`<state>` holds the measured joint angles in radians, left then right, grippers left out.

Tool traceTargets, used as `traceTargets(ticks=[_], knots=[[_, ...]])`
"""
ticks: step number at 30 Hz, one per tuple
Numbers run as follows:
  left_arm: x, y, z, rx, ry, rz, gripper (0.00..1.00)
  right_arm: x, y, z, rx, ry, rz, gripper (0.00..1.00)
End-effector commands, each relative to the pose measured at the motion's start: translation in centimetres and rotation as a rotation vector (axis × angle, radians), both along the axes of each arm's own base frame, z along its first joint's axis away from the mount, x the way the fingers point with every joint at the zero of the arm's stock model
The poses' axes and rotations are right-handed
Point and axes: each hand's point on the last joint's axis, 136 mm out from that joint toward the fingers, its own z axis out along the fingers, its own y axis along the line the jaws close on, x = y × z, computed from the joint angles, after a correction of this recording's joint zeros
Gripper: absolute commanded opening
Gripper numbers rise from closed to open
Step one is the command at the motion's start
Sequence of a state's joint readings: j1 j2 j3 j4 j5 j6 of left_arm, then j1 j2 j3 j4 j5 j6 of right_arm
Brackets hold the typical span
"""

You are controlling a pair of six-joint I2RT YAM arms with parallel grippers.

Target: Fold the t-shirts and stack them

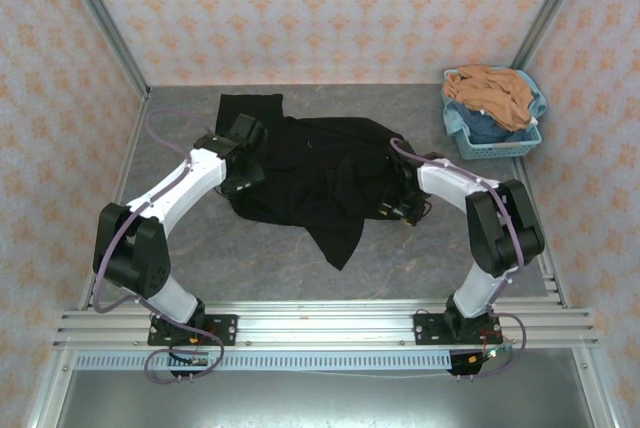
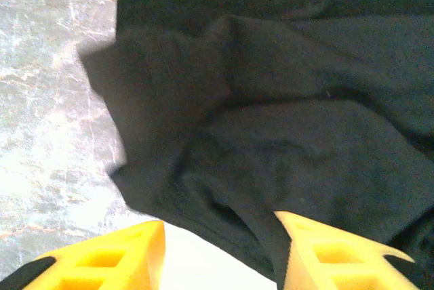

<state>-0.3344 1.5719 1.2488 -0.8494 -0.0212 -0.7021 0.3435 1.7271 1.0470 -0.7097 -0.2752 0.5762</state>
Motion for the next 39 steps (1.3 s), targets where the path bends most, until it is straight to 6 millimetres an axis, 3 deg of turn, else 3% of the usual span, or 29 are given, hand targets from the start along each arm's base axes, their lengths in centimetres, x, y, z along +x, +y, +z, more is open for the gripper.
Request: traceTargets(ticks=[1,4,6,7,12,17,26,31,34,36,39], knots=[[-1.7,-1.7,2.1,-0.021,-0.015,-0.094,0.52,1.2,0.0,-1.3,0.006,-0.01,-0.013,0.45],[-2.8,-6.2,2.4,-0.095,-0.027,-0.279,0.55,1.9,0.1,-1.2,0.003,-0.014,-0.019,0.23],[-4.3,-10.4,2.3,-0.162,-0.022,-0.429,0.58,2.0,-0.5,-0.8,-0.021,-0.024,-0.03,0.04],[-5.1,-12.0,2.0,-0.182,-0.013,-0.483,0.6,1.9,-0.9,-0.4,-0.034,-0.031,-0.038,0.0],[-9.6,-18.8,-0.9,-0.174,0.072,-0.702,0.63,1.0,-3.7,2.5,-0.147,-0.087,-0.063,0.0],[-11.6,-22.3,-4.0,-0.087,0.13,-0.786,0.68,-0.5,-4.8,3.3,-0.153,-0.086,-0.073,0.0],[-13.4,-23.9,-8.4,0.053,0.199,-0.853,0.75,-1.2,-4.8,3.4,-0.134,-0.083,-0.07,0.0],[-13.4,-21.4,-12.1,0.214,0.254,-0.802,0.7,-1.0,-4.6,3.7,-0.12,-0.093,-0.074,0.0],[-12.6,-20.2,-13.2,0.283,0.244,-0.762,0.52,-1.1,-4.6,4.1,-0.12,-0.104,-0.075,0.0],[-11.9,-19.2,-13.2,0.319,0.226,-0.727,0.29,-1.1,-4.7,4.5,-0.115,-0.115,-0.078,0.0],[-10.8,-17.3,-12.1,0.344,0.185,-0.654,0.03,-0.7,-4.5,5.4,-0.1,-0.146,-0.079,0.0]])
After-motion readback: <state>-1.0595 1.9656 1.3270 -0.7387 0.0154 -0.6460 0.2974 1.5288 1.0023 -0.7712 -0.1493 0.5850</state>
